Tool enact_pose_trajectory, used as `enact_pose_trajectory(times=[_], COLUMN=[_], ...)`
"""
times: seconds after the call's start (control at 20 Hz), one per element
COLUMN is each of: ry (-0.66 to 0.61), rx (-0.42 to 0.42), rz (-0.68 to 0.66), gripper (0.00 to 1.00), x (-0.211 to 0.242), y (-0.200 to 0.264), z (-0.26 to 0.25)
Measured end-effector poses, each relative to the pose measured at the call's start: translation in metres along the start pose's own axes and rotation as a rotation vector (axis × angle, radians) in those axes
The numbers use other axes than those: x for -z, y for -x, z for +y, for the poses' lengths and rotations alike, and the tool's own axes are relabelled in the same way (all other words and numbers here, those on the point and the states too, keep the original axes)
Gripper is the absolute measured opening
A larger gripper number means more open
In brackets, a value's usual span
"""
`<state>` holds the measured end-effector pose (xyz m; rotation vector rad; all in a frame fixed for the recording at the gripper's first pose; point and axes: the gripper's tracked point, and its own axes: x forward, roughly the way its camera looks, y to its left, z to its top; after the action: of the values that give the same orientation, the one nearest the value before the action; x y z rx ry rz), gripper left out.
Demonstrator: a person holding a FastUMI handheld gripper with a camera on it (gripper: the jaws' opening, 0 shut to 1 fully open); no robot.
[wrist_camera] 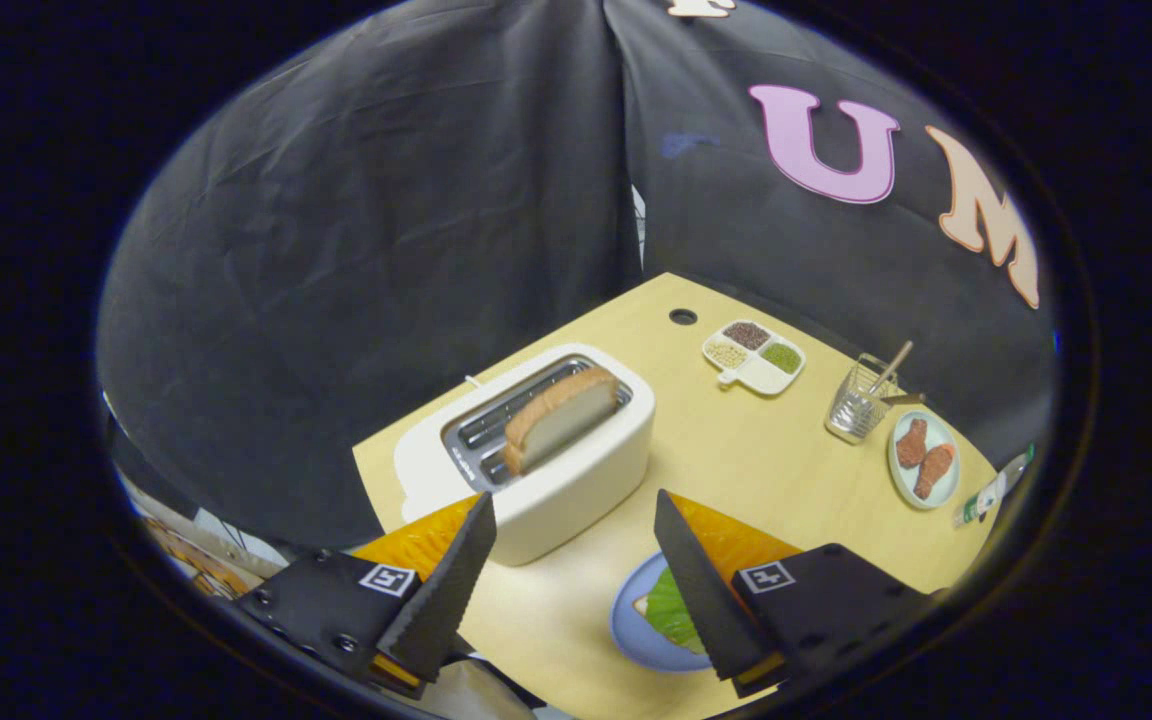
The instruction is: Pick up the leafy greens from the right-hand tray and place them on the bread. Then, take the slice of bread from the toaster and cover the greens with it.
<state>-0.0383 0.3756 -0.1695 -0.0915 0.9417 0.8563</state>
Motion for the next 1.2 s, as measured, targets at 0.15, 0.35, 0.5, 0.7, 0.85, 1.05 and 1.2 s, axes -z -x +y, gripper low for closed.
enact_pose_trajectory(times=[0.15, 0.35, 0.5, 0.7, 0.85, 1.05, 1.2], ry=[-0.051, -0.081, -0.109, -0.181, -0.253, -0.322, -0.340], rx=[-0.017, -0.021, -0.023, 0.005, 0.031, 0.035, 0.027], rz=[0.005, 0.008, 0.016, 0.045, 0.089, 0.115, 0.143], gripper=[1.00, 0.98, 0.98, 0.97, 0.96, 0.88, 0.74], x=[-0.017, -0.031, -0.036, -0.041, -0.038, -0.038, -0.032], y=[-0.008, -0.029, -0.040, -0.057, -0.069, -0.083, -0.087], z=[0.007, 0.009, 0.013, 0.008, -0.001, -0.008, -0.006])
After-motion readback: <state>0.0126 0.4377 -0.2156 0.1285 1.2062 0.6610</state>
